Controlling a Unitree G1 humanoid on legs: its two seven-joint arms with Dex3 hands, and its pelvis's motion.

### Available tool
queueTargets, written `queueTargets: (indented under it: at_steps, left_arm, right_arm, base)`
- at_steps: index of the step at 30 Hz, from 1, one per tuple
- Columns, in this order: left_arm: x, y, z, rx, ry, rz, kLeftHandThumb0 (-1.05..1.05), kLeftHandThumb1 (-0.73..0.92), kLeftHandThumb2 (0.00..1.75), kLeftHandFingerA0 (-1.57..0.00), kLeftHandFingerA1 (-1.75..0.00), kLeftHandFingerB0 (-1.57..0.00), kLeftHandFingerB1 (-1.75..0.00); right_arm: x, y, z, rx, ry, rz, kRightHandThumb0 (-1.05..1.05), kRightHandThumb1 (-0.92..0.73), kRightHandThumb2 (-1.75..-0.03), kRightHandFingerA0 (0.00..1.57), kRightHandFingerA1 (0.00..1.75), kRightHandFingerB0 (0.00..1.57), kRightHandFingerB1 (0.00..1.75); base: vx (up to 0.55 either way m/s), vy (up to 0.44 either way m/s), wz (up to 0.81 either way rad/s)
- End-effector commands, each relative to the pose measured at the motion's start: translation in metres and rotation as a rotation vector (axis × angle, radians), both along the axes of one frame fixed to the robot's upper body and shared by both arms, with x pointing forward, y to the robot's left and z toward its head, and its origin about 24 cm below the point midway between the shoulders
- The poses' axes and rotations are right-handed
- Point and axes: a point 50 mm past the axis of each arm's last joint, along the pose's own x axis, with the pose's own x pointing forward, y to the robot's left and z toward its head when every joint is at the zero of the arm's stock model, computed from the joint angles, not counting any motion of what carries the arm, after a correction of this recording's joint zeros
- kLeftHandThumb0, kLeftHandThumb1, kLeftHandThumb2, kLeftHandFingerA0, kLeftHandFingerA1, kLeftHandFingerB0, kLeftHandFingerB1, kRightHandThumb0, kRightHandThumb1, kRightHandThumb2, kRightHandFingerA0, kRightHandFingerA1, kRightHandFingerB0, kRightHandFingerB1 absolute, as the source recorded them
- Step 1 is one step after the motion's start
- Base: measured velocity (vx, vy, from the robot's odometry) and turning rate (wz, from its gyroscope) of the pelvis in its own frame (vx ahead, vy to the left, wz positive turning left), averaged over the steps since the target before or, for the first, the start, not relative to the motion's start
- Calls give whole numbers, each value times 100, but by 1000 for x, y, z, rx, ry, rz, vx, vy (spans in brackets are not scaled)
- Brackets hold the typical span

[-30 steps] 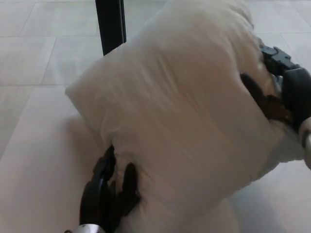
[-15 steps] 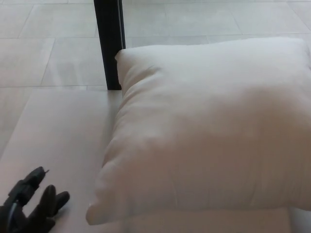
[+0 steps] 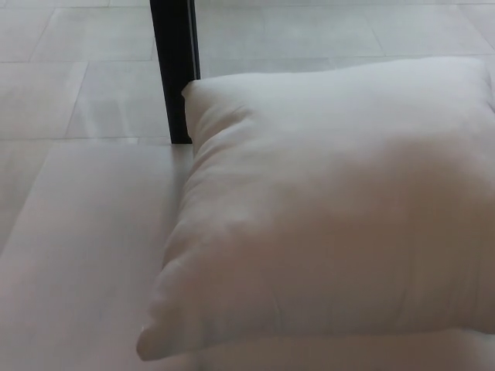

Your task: The robot uses its left hand to press on the left side of the pillow kept in the middle of the desk and uses its right hand to lift up and the right side of the pillow and turn it over

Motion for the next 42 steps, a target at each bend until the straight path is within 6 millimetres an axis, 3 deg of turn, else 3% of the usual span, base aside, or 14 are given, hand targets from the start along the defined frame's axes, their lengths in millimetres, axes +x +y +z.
queueTargets:
  at_steps: [1, 8, 10, 12, 14, 15, 18, 20, 24, 27, 30, 32, 39, 42]
  left_arm:
    - [-34, 32, 18, -125, -71, 39, -83, 53, 57, -33, -68, -36, -64]
    - [-105, 76, -7, -62, 85, 288, -95, 45, 95, -25, -69, -28, -76]
    - [-125, 78, -25, -59, 209, 307, -97, 57, 59, -31, -75, -28, -85]
    - [-142, 74, -39, -84, 260, 325, -95, 54, 59, -36, -76, -27, -86]
    - [-155, 68, -58, -120, 307, 356, -94, 53, 57, -45, -80, -34, -89]
    - [-160, 65, -65, -111, 353, 356, -101, 33, 90, -56, -80, -37, -79]
    - [-170, 53, -88, -123, 452, 344, -98, 33, 83, -51, -78, -47, -82]
    - [-190, 31, -115, -127, 657, 302, -91, 51, 57, -47, -80, -39, -86]
    - [-212, 10, -131, -64, 897, 138, -87, 54, 56, -49, -81, -48, -82]
    - [-214, 9, -134, -77, 882, 152, -89, 56, 58, -50, -76, -44, -82]
    - [-211, 11, -133, -55, 861, 164, -91, 39, 90, -49, -74, -47, -80]
    - [-209, 11, -133, -58, 849, 156, -89, 53, 59, -55, -76, -46, -80]
    - [-204, 6, -138, -89, 812, 159, -77, 34, 88, -44, -78, -56, -78]
    - [-201, 6, -138, -72, 820, 104, -83, 53, 58, -23, -78, -45, -81]
  right_arm:
    - [-36, -47, 41, -12, -96, -63, -86, -71, -62, 25, 54, 29, 37]
    - [-135, -96, 28, 8, -123, -540, -92, -80, -64, 8, 74, 12, 58]
    - [-162, -97, 0, 75, -107, -671, -96, -60, -100, 43, 103, 2, 40]
    - [-186, -91, -31, 162, -107, -795, -90, -77, -63, 10, 115, 0, 46]
    - [-200, -82, -60, 192, -70, -872, -96, -69, -107, 2, 60, 0, 26]
    - [-209, -76, -75, 202, -43, -915, -88, -84, -63, 21, 106, 0, 16]
    - [-218, -64, -102, 267, -14, -1038, -96, -65, -103, 33, 87, 0, 32]
    - [-221, -46, -132, 307, 102, -1077, -91, -57, -107, 146, 166, 15, 64]
    - [-230, -33, -145, 218, 318, -878, -84, -76, -60, 15, 95, 0, 67]
    - [-226, -32, -147, 238, 321, -856, -87, -60, -100, 30, 73, 0, 40]
    - [-221, -29, -150, 257, 309, -820, -77, -76, -62, 42, 119, 0, 34]
    - [-221, -22, -159, 235, 381, -751, -75, -77, -63, 18, 73, 0, 45]
    - [-219, -20, -161, 201, 412, -683, -78, -60, -100, 50, 85, 0, 48]
    - [-224, -20, -161, 195, 406, -706, -41, -44, -104, 10, 58, 2, 55]
  base:
    - [0, 0, 0]
    - [0, 0, 0]
    - [0, 0, 0]
    - [0, 0, 0]
    - [0, 0, 0]
    - [0, 0, 0]
    - [0, 0, 0]
    - [0, 0, 0]
    - [0, 0, 0]
    - [0, 0, 0]
    - [0, 0, 0]
    - [0, 0, 0]
    - [0, 0, 0]
    - [0, 0, 0]
